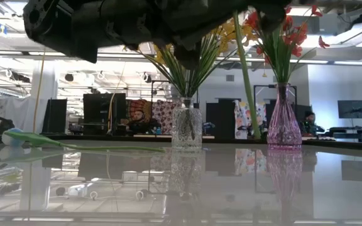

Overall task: Sort flowers into vase by color
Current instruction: Put the right white flower into the transparent flower vase

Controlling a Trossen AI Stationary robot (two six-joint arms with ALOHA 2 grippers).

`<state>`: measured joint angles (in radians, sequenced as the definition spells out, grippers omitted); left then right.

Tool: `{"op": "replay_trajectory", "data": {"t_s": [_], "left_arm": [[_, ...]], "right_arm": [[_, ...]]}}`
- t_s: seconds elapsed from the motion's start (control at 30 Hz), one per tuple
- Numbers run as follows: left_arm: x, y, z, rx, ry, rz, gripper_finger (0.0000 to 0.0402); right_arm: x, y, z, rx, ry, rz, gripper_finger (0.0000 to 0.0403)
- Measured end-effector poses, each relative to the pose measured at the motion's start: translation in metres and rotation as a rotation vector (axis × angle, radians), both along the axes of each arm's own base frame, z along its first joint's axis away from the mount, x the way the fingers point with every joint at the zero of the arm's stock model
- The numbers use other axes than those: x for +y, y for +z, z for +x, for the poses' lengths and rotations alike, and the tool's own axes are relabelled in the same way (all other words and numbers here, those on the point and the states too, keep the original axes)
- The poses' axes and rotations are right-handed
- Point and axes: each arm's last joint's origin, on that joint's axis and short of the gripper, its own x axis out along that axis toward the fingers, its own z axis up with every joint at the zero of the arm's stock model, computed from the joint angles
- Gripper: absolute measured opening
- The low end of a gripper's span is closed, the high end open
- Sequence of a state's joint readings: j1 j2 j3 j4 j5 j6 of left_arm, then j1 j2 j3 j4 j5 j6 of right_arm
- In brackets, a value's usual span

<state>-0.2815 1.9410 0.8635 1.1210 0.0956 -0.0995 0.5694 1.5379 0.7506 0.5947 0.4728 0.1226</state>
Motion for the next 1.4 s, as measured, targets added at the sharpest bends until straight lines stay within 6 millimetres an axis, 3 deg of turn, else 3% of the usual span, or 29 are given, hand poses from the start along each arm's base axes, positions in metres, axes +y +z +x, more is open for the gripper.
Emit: {"op": "replay_trajectory", "data": {"t_s": [0.27, 0.57, 0.77, 1.1, 1.4], "left_arm": [[0.009, 0.037, -0.014, 0.089, 0.123, 0.131, 0.0], [0.025, 0.08, -0.044, 0.18, 0.385, 0.286, 0.0], [0.034, 0.081, -0.046, 0.21, 0.493, 0.326, 0.0], [0.058, 0.078, -0.043, 0.26, 0.609, 0.314, 0.0], [0.078, 0.091, -0.045, 0.203, 0.727, 0.337, 0.0]], "right_arm": [[0.005, -0.003, -0.017, 0.138, 0.035, -0.066, 0.0253], [0.01, -0.023, -0.029, 0.322, 0.018, -0.048, 0.026], [0.007, -0.028, -0.031, 0.345, -0.028, -0.04, 0.026], [-0.002, -0.054, -0.045, 0.411, -0.096, 0.028, 0.026], [-0.004, -0.057, -0.047, 0.42, -0.097, 0.019, 0.026]]}}
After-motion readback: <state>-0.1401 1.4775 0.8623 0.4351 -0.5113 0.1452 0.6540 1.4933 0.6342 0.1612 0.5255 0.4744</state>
